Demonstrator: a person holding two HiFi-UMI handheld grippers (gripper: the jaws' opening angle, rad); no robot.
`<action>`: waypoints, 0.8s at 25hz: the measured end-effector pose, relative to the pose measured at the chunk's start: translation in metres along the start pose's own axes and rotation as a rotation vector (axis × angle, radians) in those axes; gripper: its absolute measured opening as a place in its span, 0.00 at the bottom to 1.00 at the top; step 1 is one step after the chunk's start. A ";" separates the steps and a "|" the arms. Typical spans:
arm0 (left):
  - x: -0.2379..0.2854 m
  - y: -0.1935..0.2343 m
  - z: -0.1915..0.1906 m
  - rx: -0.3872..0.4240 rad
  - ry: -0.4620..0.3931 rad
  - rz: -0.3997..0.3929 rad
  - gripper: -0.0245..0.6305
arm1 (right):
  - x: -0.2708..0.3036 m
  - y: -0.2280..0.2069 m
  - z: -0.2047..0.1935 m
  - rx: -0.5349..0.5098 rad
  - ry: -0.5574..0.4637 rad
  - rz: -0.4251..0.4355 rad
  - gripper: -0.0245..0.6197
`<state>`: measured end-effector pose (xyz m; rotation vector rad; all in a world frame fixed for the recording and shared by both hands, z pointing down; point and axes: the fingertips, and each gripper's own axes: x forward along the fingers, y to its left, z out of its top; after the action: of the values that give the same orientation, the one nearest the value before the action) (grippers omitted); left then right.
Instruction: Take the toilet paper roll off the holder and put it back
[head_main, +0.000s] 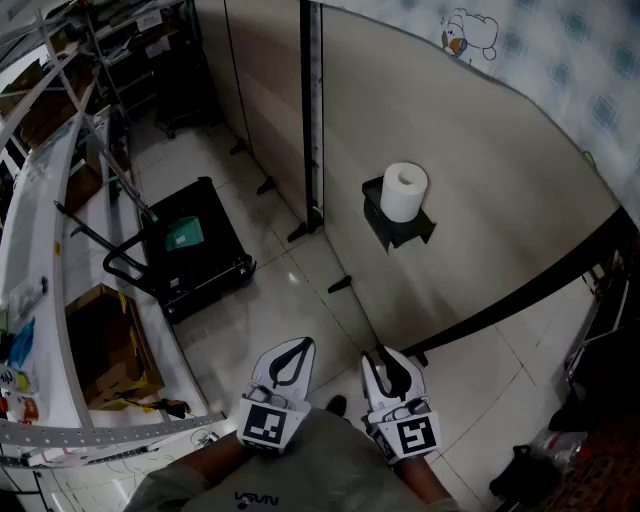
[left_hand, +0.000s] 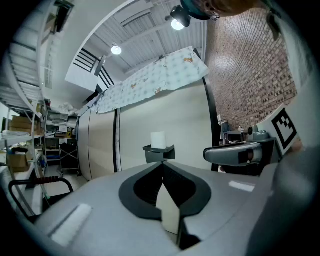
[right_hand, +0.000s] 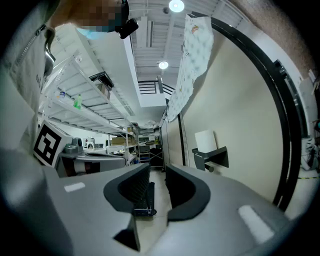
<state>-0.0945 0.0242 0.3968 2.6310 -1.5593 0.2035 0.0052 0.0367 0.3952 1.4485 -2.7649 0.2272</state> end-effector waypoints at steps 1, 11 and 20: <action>0.008 0.001 0.000 0.003 0.003 -0.005 0.05 | 0.003 -0.005 0.003 -0.010 -0.008 0.002 0.18; 0.094 0.019 0.003 0.008 -0.013 -0.094 0.10 | 0.048 -0.059 0.029 -0.199 0.080 -0.016 0.22; 0.186 0.098 0.044 0.000 -0.072 -0.221 0.15 | 0.154 -0.104 0.098 -0.386 0.195 -0.091 0.29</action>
<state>-0.0891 -0.1904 0.3819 2.8115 -1.2717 0.0959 0.0083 -0.1605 0.3225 1.3630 -2.4103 -0.1511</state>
